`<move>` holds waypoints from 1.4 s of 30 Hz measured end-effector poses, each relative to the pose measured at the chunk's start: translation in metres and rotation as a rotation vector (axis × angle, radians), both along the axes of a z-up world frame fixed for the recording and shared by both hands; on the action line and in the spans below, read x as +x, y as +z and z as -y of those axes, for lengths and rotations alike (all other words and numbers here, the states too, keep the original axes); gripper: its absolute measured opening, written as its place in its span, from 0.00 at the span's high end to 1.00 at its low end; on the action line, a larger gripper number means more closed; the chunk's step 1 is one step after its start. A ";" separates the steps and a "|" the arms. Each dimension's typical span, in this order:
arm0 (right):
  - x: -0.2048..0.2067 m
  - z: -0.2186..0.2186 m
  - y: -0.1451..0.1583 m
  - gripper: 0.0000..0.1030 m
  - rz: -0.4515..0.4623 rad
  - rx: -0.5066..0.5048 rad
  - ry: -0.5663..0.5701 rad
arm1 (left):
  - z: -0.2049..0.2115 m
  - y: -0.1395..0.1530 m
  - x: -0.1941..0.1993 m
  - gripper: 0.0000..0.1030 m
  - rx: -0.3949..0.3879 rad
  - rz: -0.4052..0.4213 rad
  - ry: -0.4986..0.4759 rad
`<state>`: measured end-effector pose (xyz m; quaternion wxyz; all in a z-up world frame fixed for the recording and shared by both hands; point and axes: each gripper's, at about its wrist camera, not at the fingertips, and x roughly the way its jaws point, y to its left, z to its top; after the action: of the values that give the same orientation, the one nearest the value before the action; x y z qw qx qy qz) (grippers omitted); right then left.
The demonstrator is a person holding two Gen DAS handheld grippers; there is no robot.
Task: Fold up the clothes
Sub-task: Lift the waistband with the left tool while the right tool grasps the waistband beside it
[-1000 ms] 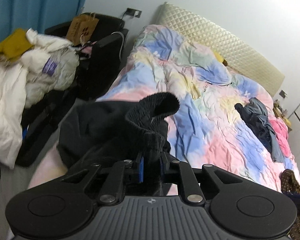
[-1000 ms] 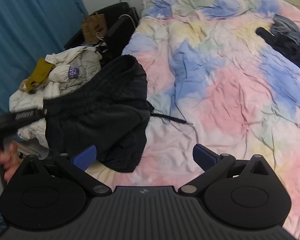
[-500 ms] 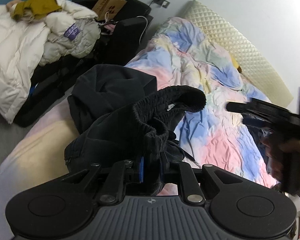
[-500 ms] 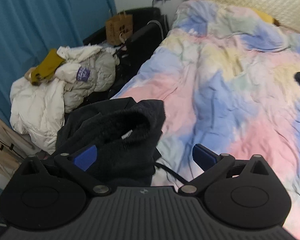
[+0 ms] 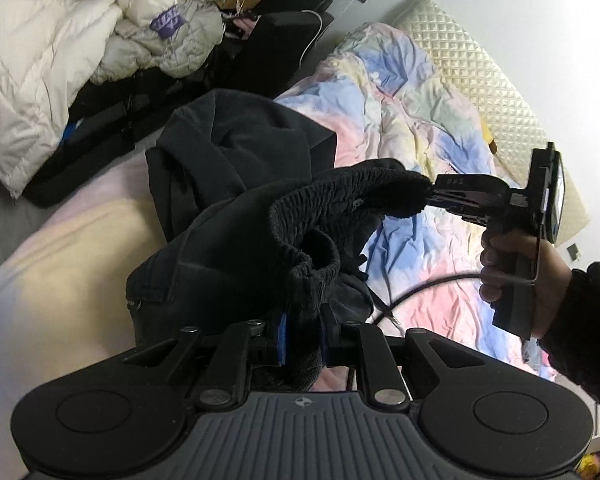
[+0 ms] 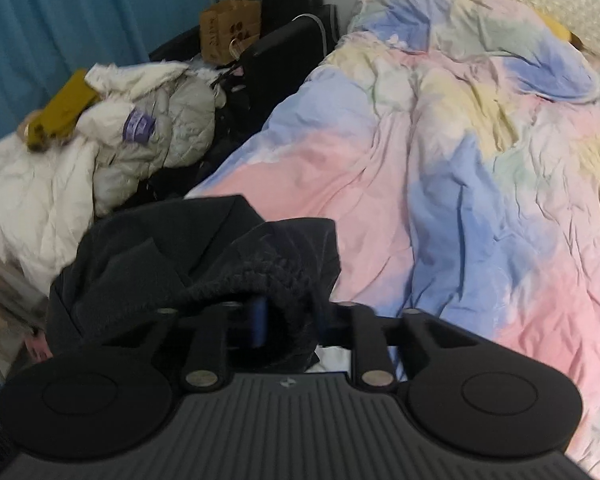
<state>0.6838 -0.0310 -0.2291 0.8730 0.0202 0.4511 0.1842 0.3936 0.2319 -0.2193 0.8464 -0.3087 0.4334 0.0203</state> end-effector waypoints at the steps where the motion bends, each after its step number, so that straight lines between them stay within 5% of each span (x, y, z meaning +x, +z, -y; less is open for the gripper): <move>1: -0.002 0.001 0.002 0.87 0.000 0.010 -0.001 | 0.000 -0.002 0.000 0.83 -0.008 -0.002 0.000; 8: -0.028 0.002 0.023 0.91 0.017 0.062 0.036 | -0.003 -0.026 -0.008 0.63 -0.097 -0.015 0.038; 12: -0.045 0.003 0.040 0.91 0.018 0.086 0.048 | -0.003 -0.048 -0.014 0.62 -0.138 -0.040 0.048; 17: -0.068 0.006 0.063 0.91 0.034 0.088 0.058 | 0.004 -0.054 -0.017 0.83 -0.121 -0.059 0.004; 23: -0.102 0.019 0.098 0.92 0.093 0.083 0.061 | 0.020 -0.018 -0.041 0.86 -0.054 0.001 -0.047; 32: -0.166 0.072 0.148 0.93 0.180 0.152 0.102 | 0.086 0.056 -0.139 0.87 0.096 0.095 -0.058; 42: -0.247 0.135 0.172 0.93 0.215 0.184 0.169 | 0.165 0.094 -0.243 0.88 0.189 0.105 -0.036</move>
<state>0.4363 -0.1663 -0.0570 0.8923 0.0422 0.3363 0.2983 0.1507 0.0667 -0.1256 0.8935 -0.2202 0.3903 0.0296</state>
